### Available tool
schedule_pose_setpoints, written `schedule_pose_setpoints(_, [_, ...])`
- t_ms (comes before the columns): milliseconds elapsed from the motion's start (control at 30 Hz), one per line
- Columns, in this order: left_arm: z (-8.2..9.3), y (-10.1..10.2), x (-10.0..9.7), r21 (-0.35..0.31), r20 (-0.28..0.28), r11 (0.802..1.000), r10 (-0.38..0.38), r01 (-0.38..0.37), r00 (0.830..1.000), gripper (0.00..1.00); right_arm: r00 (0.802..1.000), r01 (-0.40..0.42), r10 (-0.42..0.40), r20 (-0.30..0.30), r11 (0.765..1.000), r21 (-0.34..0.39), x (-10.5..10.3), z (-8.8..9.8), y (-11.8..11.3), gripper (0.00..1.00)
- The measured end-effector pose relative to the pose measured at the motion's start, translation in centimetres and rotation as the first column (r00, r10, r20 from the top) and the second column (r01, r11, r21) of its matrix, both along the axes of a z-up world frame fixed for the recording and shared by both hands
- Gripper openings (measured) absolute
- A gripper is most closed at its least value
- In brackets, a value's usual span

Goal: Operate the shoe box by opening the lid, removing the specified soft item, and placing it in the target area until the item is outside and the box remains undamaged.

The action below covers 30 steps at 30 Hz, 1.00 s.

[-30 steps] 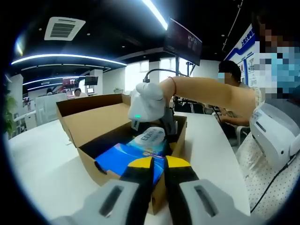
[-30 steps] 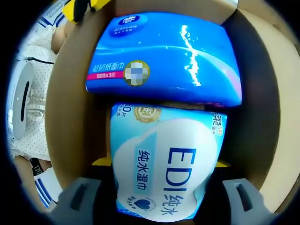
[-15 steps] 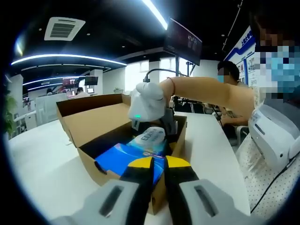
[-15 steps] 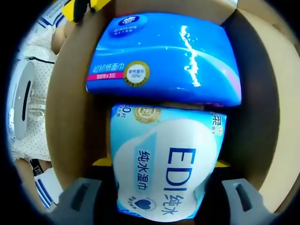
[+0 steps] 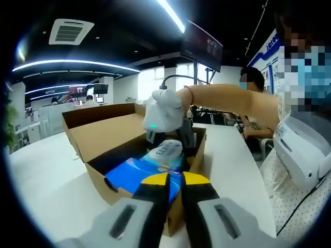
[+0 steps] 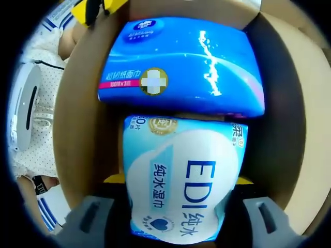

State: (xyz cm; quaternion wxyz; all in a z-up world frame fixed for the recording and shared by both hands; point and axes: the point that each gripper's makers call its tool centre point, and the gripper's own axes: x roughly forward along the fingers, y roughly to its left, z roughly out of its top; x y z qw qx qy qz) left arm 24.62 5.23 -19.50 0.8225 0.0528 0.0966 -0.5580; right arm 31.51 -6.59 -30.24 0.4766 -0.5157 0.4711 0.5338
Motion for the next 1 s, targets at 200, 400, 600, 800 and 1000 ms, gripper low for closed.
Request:
schedule_pose_setpoints(200, [0.01,0.05,0.05,0.0,0.0,1.0,0.0,0.0,1.0,0.09,1.0,0.004,-0.004,-0.004,1.0,0.011,0.06,0.08,0.1,0.73])
schedule_pose_setpoints(400, [-0.03,0.04,0.04,0.0,0.0,1.0,0.0,0.0,1.0,0.09,1.0,0.001,-0.001,-0.01,1.0,0.025,-0.06,0.16,0.17,0.72])
schedule_pose_setpoints(600, [-0.07,0.0,0.0,0.0,0.0,1.0,-0.001,0.001,1.0,0.09,1.0,0.002,-0.002,-0.016,0.999,0.036,-0.16,0.22,0.28,0.71])
schedule_pose_setpoints(800, [-0.06,-0.01,-0.01,-0.001,-0.001,1.0,-0.001,0.001,1.0,0.09,1.0,0.003,-0.002,-0.021,0.999,0.043,-0.17,0.33,0.3,0.7])
schedule_pose_setpoints(1000, [-0.05,-0.02,-0.03,-0.002,-0.001,1.0,-0.002,0.002,1.0,0.09,0.999,0.013,-0.011,-0.03,0.999,0.052,-0.02,0.55,0.31,0.69])
